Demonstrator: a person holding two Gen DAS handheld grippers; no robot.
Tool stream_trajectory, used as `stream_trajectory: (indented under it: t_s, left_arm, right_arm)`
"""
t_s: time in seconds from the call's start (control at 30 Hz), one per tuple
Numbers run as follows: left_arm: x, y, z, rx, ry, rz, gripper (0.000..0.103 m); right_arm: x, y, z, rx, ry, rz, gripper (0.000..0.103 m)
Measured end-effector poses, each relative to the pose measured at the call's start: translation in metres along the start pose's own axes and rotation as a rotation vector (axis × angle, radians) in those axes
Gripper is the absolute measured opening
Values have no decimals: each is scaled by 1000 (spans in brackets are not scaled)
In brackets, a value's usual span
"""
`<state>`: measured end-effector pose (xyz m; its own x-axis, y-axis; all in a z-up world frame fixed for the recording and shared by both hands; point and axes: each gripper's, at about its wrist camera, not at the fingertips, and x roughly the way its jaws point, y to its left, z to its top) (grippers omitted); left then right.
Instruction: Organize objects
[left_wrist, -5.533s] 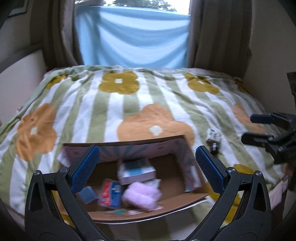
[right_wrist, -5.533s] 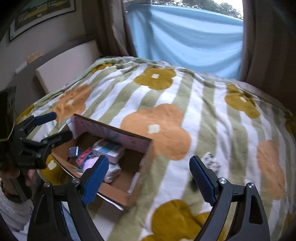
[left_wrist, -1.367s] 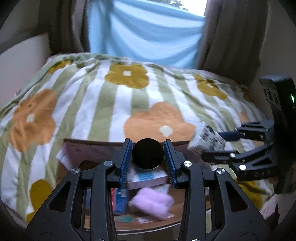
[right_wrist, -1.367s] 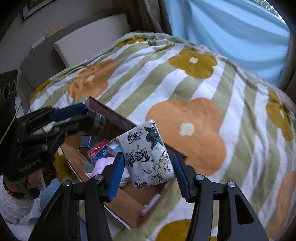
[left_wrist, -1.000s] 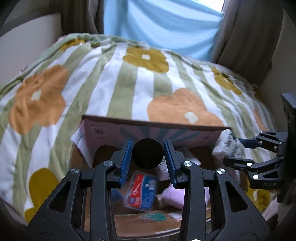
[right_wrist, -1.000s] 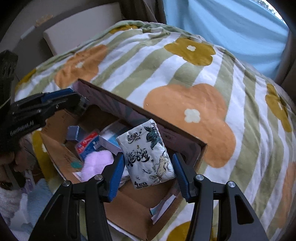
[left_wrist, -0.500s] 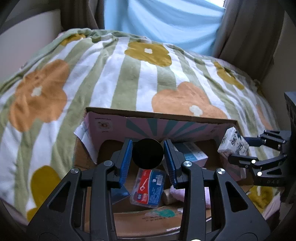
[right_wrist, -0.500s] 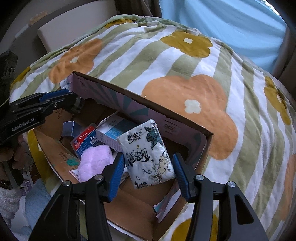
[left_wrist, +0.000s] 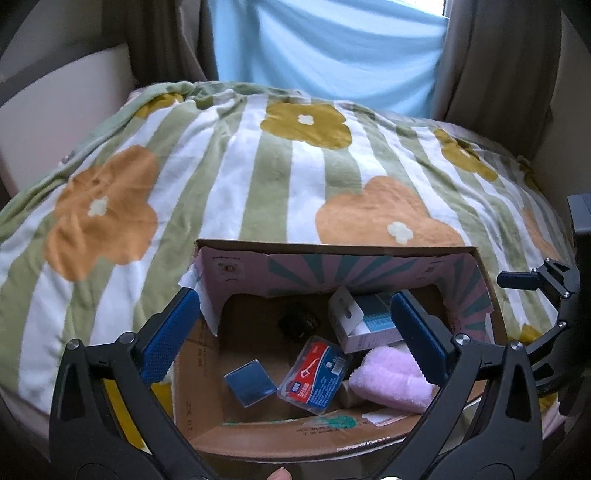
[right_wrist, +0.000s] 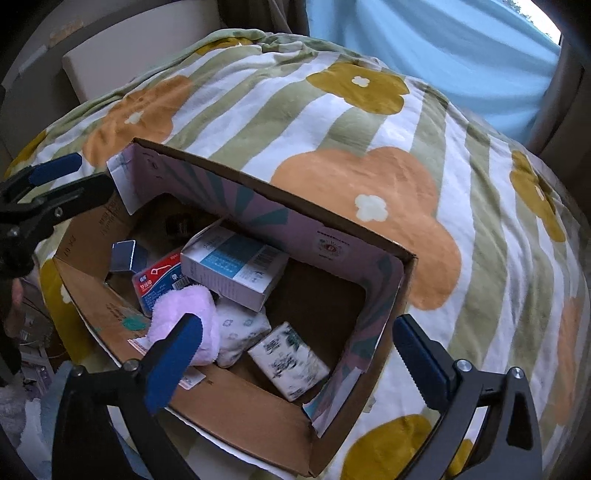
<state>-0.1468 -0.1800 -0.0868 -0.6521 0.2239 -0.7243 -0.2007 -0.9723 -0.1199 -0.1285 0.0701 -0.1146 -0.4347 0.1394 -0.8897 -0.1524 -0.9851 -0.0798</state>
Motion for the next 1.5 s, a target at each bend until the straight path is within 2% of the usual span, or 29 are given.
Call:
stream_trajectory:
  t_s: [0.5, 0.77, 1.0, 1.23, 1.33, 1.5]
  left_arm:
    - [-25, -16, 2, -1, -30, -17, 103]
    - [-71, -54, 25, 65, -109, -23, 103]
    - [-111, -91, 35, 128, -195, -7, 103]
    - [-129, -111, 22, 113, -210, -11, 103]
    - [-131, -112, 10, 84, -209, -7, 103]
    - [-124, -109, -1, 49, -194, -34, 103]
  right_arm:
    - [-13, 6, -6, 85, -18, 29, 103]
    - [-69, -9, -6, 190, -121, 5, 103]
    - [-130, -45, -21, 331, -223, -33, 103]
    - [-170, -61, -50, 360, -283, -137, 103]
    - [-177, -66, -65, 386, -302, -202, 103]
    - [-178, -71, -85, 416, -310, -254, 103]
